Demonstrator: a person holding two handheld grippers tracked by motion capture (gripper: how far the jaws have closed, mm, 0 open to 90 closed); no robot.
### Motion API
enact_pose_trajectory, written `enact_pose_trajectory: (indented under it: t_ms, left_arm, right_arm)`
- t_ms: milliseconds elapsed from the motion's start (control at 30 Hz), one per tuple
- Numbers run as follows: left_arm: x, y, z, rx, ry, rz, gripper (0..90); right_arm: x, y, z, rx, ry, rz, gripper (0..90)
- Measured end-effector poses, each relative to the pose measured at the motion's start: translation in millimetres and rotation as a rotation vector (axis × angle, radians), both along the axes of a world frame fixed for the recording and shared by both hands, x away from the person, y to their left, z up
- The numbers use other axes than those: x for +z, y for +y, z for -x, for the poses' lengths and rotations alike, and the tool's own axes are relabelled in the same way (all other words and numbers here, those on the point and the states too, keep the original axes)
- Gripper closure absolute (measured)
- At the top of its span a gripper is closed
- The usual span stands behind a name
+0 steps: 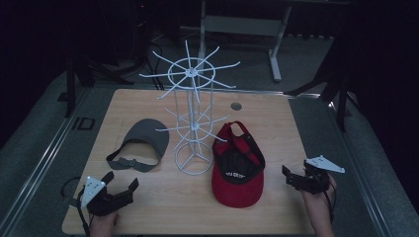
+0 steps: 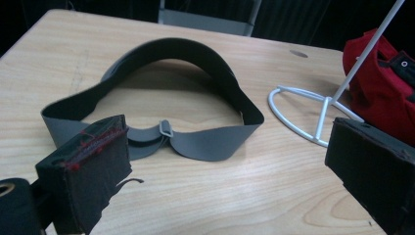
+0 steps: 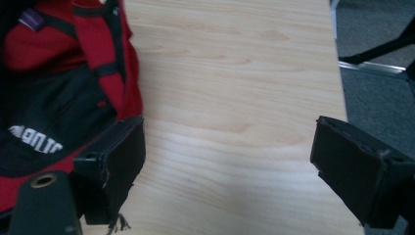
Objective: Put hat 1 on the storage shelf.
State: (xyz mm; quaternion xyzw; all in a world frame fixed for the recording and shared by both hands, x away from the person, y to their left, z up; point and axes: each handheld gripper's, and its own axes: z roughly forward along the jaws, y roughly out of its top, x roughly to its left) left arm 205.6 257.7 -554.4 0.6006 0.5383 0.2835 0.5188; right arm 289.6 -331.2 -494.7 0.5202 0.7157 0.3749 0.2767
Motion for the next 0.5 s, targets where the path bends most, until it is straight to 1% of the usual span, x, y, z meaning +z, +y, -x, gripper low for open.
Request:
enact_pose_trajectory:
  t_ms: [33, 67, 100, 133, 167, 200, 233, 267, 300, 333, 367, 400, 433, 500]
  left_arm:
    - [0.4, 0.4, 0.1, -0.001, 0.004, 0.001, 3.3]
    - [0.8, 1.2, -0.4, 0.006, 0.015, 0.000, 3.3]
    - [0.6, 1.4, -0.8, 0.006, 0.020, 0.003, 3.0]
    - [0.6, 1.4, -0.8, 0.006, 0.020, 0.003, 2.9]
    - [0.1, 1.5, -1.5, 0.001, 0.034, 0.000, 2.8]
    - [0.1, 1.5, -1.5, 0.001, 0.034, 0.000, 2.5]
    - [0.0, 0.9, -1.8, -0.005, 0.040, -0.003, 2.5]
    - [0.7, -0.3, -1.5, -0.019, 0.049, -0.018, 2.5]
    - [0.7, -0.3, -1.5, -0.019, 0.049, -0.018, 2.5]
    - [1.2, -0.7, -1.0, -0.033, 0.051, -0.022, 2.5]
    - [1.6, -1.6, -0.2, -0.036, 0.045, -0.025, 2.5]
    - [2.1, -2.3, 0.3, -0.047, 0.043, -0.031, 2.5]
    - [2.3, -2.9, 0.6, -0.055, 0.041, -0.040, 2.4]
    - [2.3, -4.6, 1.5, -0.059, 0.037, -0.041, 2.5]
  right_arm:
    - [0.0, 0.0, 0.0, 0.000, 0.000, 0.000, 13.0]
    - [2.1, 5.7, -3.5, 0.019, 0.000, 0.004, 12.9]
    - [3.0, 8.3, -5.2, 0.031, -0.003, -0.002, 12.9]
    - [3.6, 11.1, -7.7, 0.048, 0.009, -0.014, 12.9]
    - [4.1, 14.5, -10.0, 0.055, 0.009, -0.017, 13.3]
    - [4.1, 14.5, -10.0, 0.055, 0.009, -0.017, 13.3]
    - [4.5, 18.3, -12.4, 0.066, 0.005, -0.003, 13.5]
    - [4.4, 25.6, -18.3, 0.088, 0.015, -0.005, 13.8]
    - [4.4, 29.4, -21.1, 0.100, 0.018, -0.004, 13.8]
    - [4.4, 33.5, -23.7, 0.110, 0.020, 0.002, 13.8]
    - [4.3, 37.0, -26.7, 0.121, 0.021, -0.002, 14.5]
    - [4.3, 37.0, -26.7, 0.121, 0.021, -0.002, 14.5]
    - [3.9, 39.9, -30.3, 0.136, 0.023, -0.006, 14.8]
    - [2.9, 46.3, -37.5, 0.154, 0.026, 0.006, 15.1]
